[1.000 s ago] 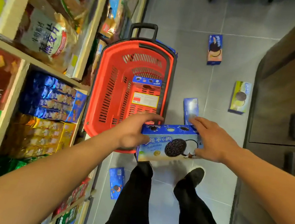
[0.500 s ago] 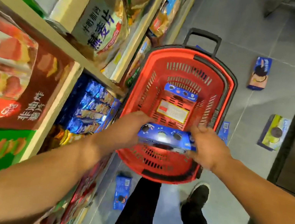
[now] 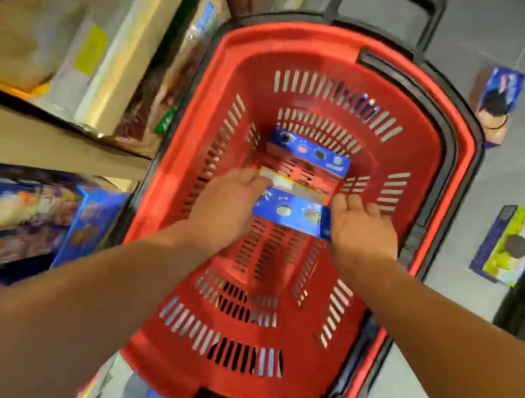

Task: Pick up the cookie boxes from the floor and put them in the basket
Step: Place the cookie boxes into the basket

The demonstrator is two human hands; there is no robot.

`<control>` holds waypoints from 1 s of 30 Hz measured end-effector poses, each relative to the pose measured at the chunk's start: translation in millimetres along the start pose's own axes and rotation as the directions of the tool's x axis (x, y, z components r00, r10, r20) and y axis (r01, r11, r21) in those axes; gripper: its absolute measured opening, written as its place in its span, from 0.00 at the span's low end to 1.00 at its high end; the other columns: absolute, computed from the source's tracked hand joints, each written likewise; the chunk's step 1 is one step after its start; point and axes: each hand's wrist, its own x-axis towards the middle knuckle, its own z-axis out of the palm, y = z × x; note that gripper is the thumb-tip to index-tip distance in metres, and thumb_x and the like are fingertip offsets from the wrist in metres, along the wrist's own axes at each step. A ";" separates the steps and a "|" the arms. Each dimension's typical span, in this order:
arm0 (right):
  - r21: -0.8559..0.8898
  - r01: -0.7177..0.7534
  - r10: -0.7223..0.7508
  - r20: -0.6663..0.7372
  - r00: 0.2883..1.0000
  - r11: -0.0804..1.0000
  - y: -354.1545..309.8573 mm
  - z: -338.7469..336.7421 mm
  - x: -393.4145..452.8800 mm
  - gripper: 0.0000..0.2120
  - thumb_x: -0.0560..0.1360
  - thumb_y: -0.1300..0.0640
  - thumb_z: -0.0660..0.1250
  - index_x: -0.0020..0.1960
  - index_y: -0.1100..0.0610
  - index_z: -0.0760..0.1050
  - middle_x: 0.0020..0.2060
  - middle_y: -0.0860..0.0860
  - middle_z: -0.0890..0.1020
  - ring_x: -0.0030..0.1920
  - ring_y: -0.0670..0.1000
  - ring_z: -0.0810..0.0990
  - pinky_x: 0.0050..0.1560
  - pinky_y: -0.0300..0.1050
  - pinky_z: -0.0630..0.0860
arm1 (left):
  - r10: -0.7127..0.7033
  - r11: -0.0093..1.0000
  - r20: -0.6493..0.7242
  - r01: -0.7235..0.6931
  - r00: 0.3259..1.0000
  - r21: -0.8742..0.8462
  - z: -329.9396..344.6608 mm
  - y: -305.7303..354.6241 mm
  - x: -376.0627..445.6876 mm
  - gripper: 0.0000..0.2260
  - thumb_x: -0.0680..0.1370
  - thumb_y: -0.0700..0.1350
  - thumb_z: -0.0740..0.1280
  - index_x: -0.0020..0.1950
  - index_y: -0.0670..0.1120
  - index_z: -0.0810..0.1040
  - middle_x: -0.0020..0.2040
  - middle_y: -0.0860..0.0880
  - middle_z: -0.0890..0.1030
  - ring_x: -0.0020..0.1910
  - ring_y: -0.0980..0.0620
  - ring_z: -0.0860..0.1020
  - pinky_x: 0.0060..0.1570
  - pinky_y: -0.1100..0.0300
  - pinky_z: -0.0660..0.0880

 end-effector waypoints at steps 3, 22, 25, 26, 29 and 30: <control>-0.024 -0.057 0.058 0.010 0.998 0.998 -4.1 25.6 46.9 0.18 0.77 0.61 0.57 0.67 0.56 0.62 0.64 0.55 0.72 0.64 0.60 0.70 0.57 0.53 0.69 | -0.056 0.998 -0.006 0.056 0.998 0.013 34.7 -10.6 35.5 0.23 0.70 0.39 0.64 0.66 0.48 0.72 0.59 0.46 0.75 0.59 0.42 0.73 0.59 0.47 0.70; -0.030 -0.150 0.152 0.073 0.986 0.988 0.0 78.8 162.0 0.30 0.76 0.53 0.65 0.73 0.57 0.58 0.69 0.55 0.66 0.68 0.60 0.65 0.63 0.55 0.66 | -0.157 0.986 -0.008 0.156 0.988 -0.053 125.2 -37.7 124.5 0.34 0.72 0.45 0.69 0.76 0.47 0.59 0.75 0.47 0.63 0.73 0.46 0.61 0.71 0.52 0.59; 0.006 -0.139 0.138 0.076 0.988 0.990 -0.2 62.8 133.5 0.30 0.75 0.52 0.66 0.72 0.56 0.58 0.67 0.55 0.67 0.67 0.60 0.65 0.62 0.54 0.67 | -0.151 0.977 -0.009 0.148 0.988 -0.156 106.3 -28.0 97.5 0.33 0.73 0.45 0.69 0.75 0.44 0.61 0.73 0.44 0.67 0.72 0.45 0.64 0.71 0.54 0.59; 0.020 -0.126 0.124 0.082 0.989 0.992 -1.0 56.0 123.6 0.30 0.74 0.52 0.66 0.72 0.56 0.59 0.67 0.55 0.67 0.67 0.60 0.66 0.61 0.54 0.67 | -0.158 0.972 -0.015 0.153 0.987 -0.178 98.5 -24.5 89.5 0.31 0.74 0.46 0.69 0.75 0.44 0.62 0.72 0.44 0.68 0.71 0.45 0.65 0.71 0.54 0.59; 0.080 -0.084 0.077 0.096 0.992 0.993 -3.2 33.6 84.6 0.27 0.75 0.52 0.64 0.71 0.56 0.61 0.68 0.55 0.67 0.68 0.61 0.65 0.62 0.54 0.67 | -0.166 0.964 -0.033 0.155 0.986 -0.216 66.6 -5.1 62.7 0.26 0.75 0.47 0.66 0.72 0.45 0.68 0.68 0.45 0.73 0.67 0.44 0.70 0.68 0.53 0.64; 0.091 -0.070 0.062 0.091 0.994 0.993 -2.1 26.0 67.2 0.26 0.75 0.51 0.64 0.70 0.56 0.62 0.67 0.55 0.68 0.67 0.61 0.66 0.62 0.54 0.67 | -0.164 0.960 -0.043 0.150 0.985 -0.238 54.8 4.1 52.3 0.24 0.74 0.47 0.66 0.70 0.45 0.70 0.66 0.45 0.75 0.65 0.43 0.72 0.66 0.52 0.66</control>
